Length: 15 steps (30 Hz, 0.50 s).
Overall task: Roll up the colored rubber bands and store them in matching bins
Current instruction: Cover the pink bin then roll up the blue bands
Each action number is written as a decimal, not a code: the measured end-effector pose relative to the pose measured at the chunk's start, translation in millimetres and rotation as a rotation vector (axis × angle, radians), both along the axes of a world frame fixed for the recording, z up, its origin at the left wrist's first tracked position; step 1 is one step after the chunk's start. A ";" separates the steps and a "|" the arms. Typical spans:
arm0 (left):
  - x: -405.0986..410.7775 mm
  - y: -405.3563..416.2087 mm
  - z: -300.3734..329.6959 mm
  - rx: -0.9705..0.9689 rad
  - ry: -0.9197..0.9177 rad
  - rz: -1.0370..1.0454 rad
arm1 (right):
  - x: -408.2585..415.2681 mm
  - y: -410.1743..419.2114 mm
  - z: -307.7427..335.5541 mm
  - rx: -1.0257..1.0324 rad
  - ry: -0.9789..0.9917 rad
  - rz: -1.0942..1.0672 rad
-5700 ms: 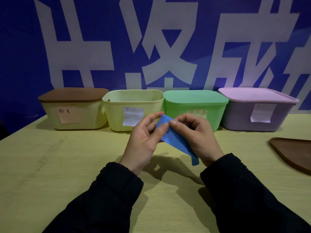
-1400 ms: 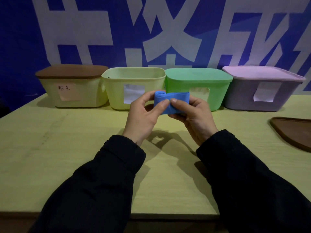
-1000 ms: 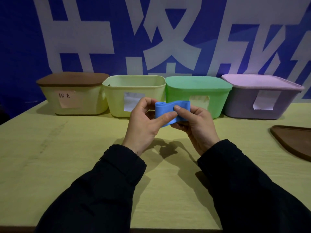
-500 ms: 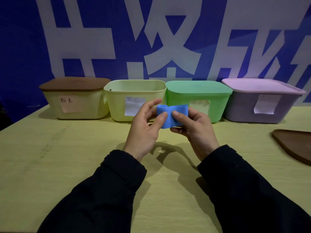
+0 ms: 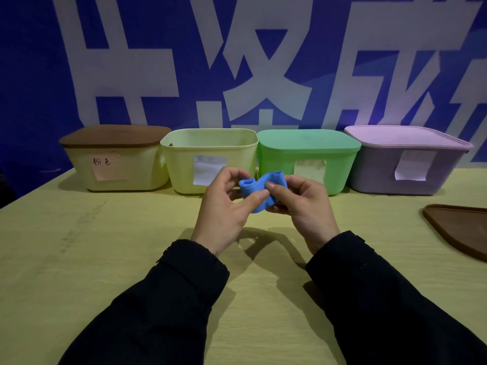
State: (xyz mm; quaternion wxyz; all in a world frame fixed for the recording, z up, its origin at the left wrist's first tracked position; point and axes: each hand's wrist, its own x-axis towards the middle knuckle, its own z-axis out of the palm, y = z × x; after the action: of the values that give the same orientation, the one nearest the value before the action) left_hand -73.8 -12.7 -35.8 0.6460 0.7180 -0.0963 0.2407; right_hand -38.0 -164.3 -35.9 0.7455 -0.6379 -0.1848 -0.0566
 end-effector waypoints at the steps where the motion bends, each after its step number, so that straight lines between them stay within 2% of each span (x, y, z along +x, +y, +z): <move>1: 0.0 0.3 -0.9 0.021 0.005 -0.004 | -0.1 0.3 -0.6 -0.006 -0.005 -0.013; 6: 0.3 2.0 -1.6 0.091 -0.034 -0.038 | -0.3 -0.1 -2.2 0.006 0.010 -0.023; 15: 0.3 -0.3 -1.5 0.033 -0.013 -0.029 | -1.7 2.1 -1.8 0.008 0.043 0.005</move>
State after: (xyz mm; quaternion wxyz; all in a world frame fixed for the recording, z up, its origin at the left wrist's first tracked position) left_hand -73.4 -13.0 -37.3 0.6367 0.7256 -0.1152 0.2343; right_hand -39.7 -162.2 -37.8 0.7520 -0.6355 -0.1700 -0.0416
